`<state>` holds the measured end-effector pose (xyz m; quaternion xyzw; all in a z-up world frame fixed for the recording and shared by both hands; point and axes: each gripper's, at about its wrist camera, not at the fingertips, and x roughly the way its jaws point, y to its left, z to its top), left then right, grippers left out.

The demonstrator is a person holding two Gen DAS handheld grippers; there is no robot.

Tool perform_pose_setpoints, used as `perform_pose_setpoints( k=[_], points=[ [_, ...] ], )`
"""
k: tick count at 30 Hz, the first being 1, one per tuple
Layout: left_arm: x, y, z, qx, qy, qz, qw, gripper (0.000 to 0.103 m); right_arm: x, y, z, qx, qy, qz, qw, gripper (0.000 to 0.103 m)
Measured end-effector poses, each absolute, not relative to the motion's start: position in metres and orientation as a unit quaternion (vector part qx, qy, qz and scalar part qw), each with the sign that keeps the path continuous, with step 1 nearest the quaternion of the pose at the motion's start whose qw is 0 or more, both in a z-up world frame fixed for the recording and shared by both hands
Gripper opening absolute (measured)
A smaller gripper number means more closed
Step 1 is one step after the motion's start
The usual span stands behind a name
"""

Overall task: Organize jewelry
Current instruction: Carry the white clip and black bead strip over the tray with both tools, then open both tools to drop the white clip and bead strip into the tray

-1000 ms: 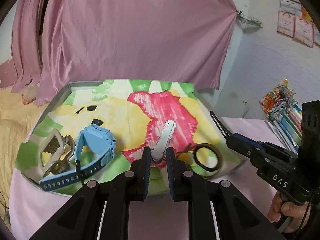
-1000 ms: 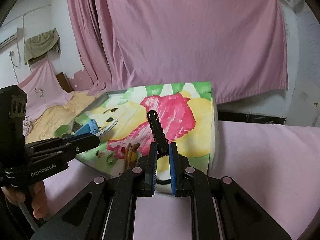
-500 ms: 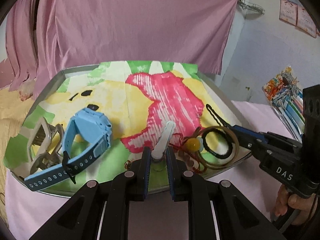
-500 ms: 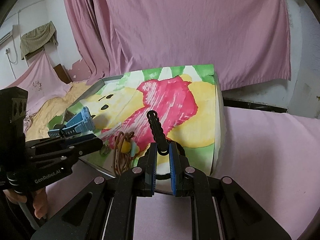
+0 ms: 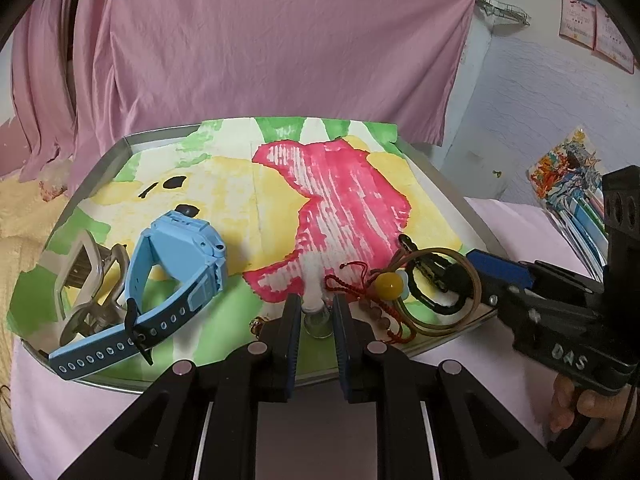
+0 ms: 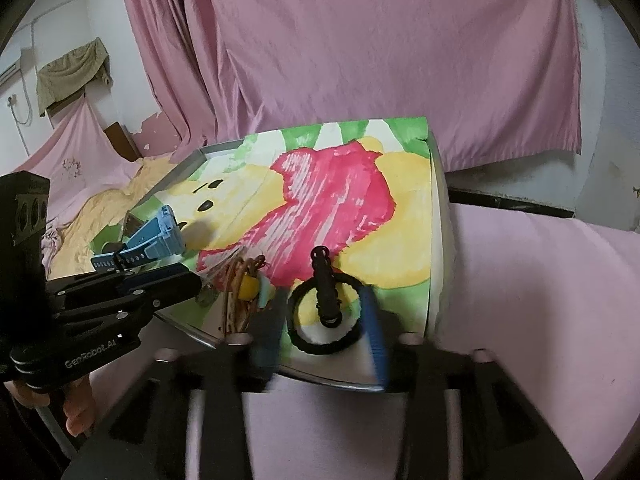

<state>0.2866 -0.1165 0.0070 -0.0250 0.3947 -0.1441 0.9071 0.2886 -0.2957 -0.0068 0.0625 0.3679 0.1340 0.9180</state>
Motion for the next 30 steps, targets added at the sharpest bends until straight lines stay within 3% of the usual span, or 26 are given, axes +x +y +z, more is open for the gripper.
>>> perform_pose_setpoints(
  k=[5,8,10,12,13,15,19,23,26,30],
  points=[
    [0.281,-0.113,0.011,-0.031,0.383,-0.144,0.912,0.015,0.281,-0.303,0.0,0.073,0.343,0.123,0.928,0.045],
    [0.276,-0.111,0.016,-0.029,0.365,-0.141,0.92,0.015,0.277,-0.309,0.003,0.084,0.33,0.115,0.933,0.062],
    [0.272,-0.111,0.021,-0.026,0.346,-0.141,0.927,0.023,0.273,-0.311,0.005,0.087,0.322,0.114,0.936,0.063],
    [0.267,-0.108,0.025,-0.032,0.329,-0.143,0.933,0.06,0.271,-0.312,0.007,0.087,0.314,0.112,0.939,0.063],
    [0.265,-0.106,0.026,-0.036,0.32,-0.142,0.936,0.067,0.269,-0.313,0.008,0.087,0.31,0.109,0.94,0.063],
    [0.261,-0.101,0.031,-0.045,0.297,-0.139,0.943,0.068,0.266,-0.315,0.01,0.089,0.302,0.105,0.943,0.065],
    [0.257,-0.097,0.033,-0.046,0.285,-0.126,0.949,0.07,0.26,-0.32,0.013,0.093,0.285,0.088,0.95,0.08],
    [0.251,-0.093,0.037,-0.042,0.264,-0.105,0.958,0.091,0.255,-0.321,0.017,0.091,0.271,0.08,0.955,0.09],
    [0.244,-0.089,0.039,-0.041,0.246,-0.093,0.964,0.099,0.249,-0.322,0.021,0.087,0.254,0.074,0.96,0.093],
    [0.239,-0.081,0.04,-0.049,0.234,-0.08,0.968,0.101,0.242,-0.32,0.026,0.077,0.234,0.072,0.966,0.094]
  ],
)
